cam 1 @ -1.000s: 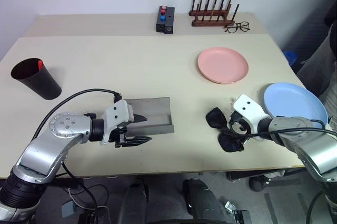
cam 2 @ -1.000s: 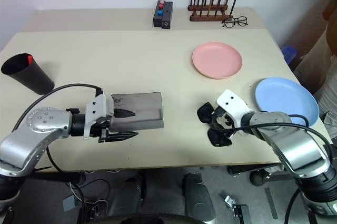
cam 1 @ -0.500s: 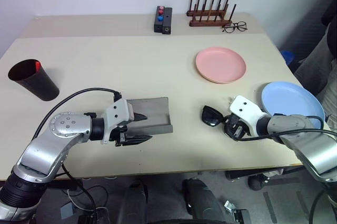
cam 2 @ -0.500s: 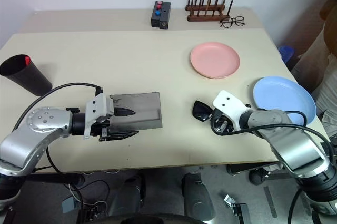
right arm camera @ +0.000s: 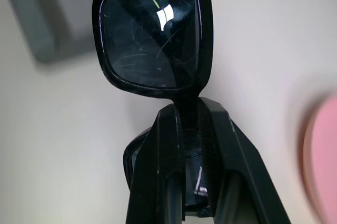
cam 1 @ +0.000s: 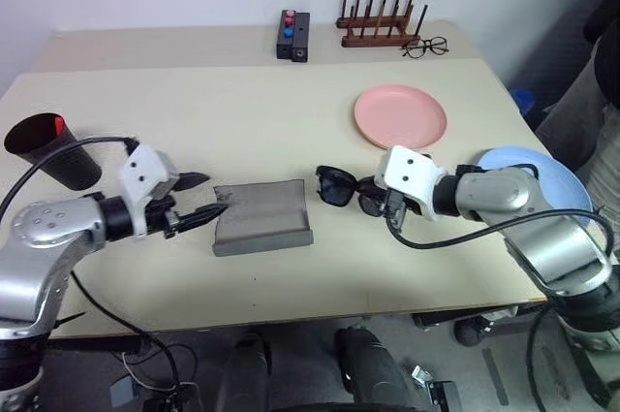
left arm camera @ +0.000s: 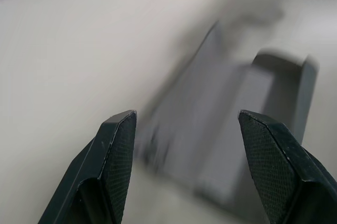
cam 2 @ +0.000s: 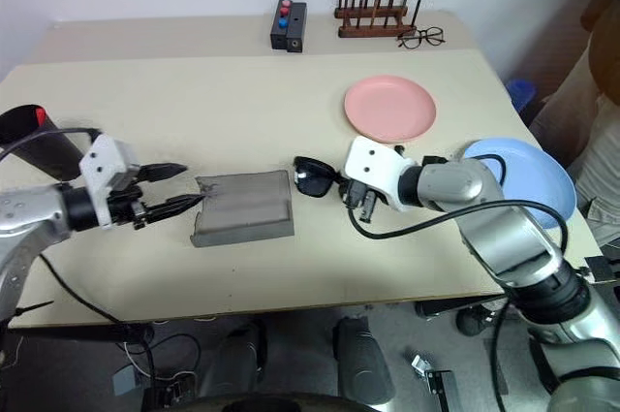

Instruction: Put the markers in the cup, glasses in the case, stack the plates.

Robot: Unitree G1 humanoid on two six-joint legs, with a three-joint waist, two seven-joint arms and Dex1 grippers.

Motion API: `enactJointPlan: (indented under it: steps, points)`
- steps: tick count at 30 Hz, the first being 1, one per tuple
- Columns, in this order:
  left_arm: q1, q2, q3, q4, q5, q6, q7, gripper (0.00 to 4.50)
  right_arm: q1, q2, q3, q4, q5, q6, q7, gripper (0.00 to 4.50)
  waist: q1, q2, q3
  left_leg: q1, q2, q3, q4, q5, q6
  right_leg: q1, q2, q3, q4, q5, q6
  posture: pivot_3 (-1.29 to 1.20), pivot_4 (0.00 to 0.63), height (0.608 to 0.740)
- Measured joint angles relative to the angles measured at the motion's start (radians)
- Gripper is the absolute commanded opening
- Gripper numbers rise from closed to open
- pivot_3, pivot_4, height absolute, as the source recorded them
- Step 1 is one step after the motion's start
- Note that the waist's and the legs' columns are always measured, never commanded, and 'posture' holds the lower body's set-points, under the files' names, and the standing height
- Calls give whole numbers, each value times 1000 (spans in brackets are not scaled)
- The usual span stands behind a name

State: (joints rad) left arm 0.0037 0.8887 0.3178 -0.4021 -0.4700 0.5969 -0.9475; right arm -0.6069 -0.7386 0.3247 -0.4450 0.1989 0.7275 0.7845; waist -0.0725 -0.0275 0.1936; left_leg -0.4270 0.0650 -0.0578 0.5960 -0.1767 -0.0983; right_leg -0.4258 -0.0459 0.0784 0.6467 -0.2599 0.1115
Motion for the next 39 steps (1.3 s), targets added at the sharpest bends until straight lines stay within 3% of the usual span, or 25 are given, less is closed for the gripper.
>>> enactJointPlan:
  steps: [8, 15, 27, 37, 38, 39]
  points:
    - [277, 6, 173, -51, 4, -40, -43, 3178, -171, 263, 133, 108, -2, 45, 2, 38, 12, 0, 0, 0, 0, 0, 0, 0, 0, -1, -1, 0, -1, 0, -1, 0, 150, 740]
    - [370, -8, 223, -74, 12, -45, -31, 3178, -194, 364, 222, 191, -31, 40, 15, 38, 7, 0, 0, 0, 0, 1, 0, 0, 0, -1, -1, 0, -1, 0, -2, 0, 150, 740]
    - [359, -12, 221, -83, -4, -46, -18, 3178, -192, 283, 279, 202, -120, -9, 79, 38, 3, 0, 0, 0, 0, 1, -2, 0, 0, -2, -1, 0, -1, 0, -2, 0, 150, 740]
    - [313, -29, 196, -70, -21, -65, -32, 3178, -189, 282, 278, 198, -139, 6, 91, 38, 3, 0, 0, 0, 0, 1, -2, 0, -1, -2, -1, 0, -1, 0, -2, 0, 150, 740]
    - [312, -30, 192, -70, -21, -65, -33, 3178, -188, 283, 278, 198, -138, 8, 92, 717, 3, 0, 0, 0, 0, 1, -2, 0, 0, -2, -1, 0, -1, 0, -2, 0, 150, 740]
    - [311, -31, 187, -70, -21, -65, -32, 3178, -187, 283, 277, 198, -138, 8, 93, 943, 3, 0, 0, 0, 0, 1, -2, 0, -1, -2, -1, 0, -1, 0, -2, 0, 150, 740]
